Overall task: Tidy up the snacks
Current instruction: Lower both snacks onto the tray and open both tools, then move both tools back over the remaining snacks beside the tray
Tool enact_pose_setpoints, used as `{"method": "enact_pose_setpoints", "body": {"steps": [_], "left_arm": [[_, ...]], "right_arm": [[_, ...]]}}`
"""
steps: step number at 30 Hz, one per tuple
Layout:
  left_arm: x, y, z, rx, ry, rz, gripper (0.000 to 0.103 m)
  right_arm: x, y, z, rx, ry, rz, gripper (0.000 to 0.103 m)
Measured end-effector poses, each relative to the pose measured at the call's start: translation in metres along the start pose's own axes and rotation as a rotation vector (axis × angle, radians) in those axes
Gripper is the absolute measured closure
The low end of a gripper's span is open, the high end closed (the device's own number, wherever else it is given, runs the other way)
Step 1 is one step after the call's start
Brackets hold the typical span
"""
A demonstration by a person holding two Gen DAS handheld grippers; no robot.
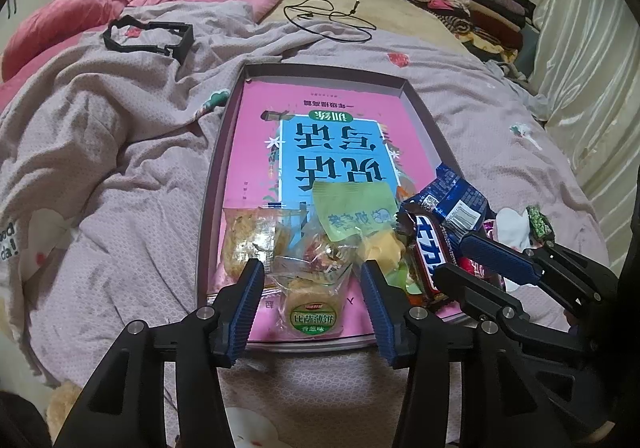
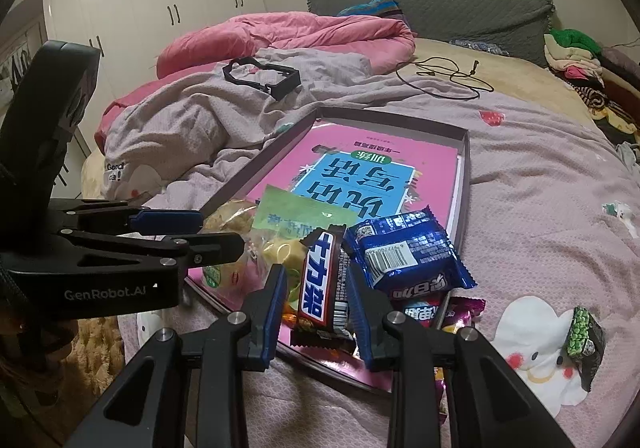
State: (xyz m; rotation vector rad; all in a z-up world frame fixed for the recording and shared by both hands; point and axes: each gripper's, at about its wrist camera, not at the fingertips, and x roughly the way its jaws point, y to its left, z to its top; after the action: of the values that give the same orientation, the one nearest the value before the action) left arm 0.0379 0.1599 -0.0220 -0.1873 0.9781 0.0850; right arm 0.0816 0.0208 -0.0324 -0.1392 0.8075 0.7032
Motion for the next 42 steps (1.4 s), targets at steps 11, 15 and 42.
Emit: {"method": "enact_pose_setpoints", "body": {"steps": [11, 15, 42], "left_arm": [[-0.009, -0.002, 0.001, -0.004, -0.019, -0.009, 0.039], [-0.013, -0.003, 0.003, -0.004, -0.027, -0.01, 0.036], [-0.039, -0.033, 0.007, 0.05, -0.073, -0.028, 0.025]], "right_arm": [[-0.005, -0.003, 0.0, 0.014, -0.006, 0.001, 0.071], [-0.009, -0.004, 0.001, 0.019, -0.014, -0.004, 0.069], [-0.056, -0.048, 0.001, 0.122, -0.086, -0.067, 0.054]]}}
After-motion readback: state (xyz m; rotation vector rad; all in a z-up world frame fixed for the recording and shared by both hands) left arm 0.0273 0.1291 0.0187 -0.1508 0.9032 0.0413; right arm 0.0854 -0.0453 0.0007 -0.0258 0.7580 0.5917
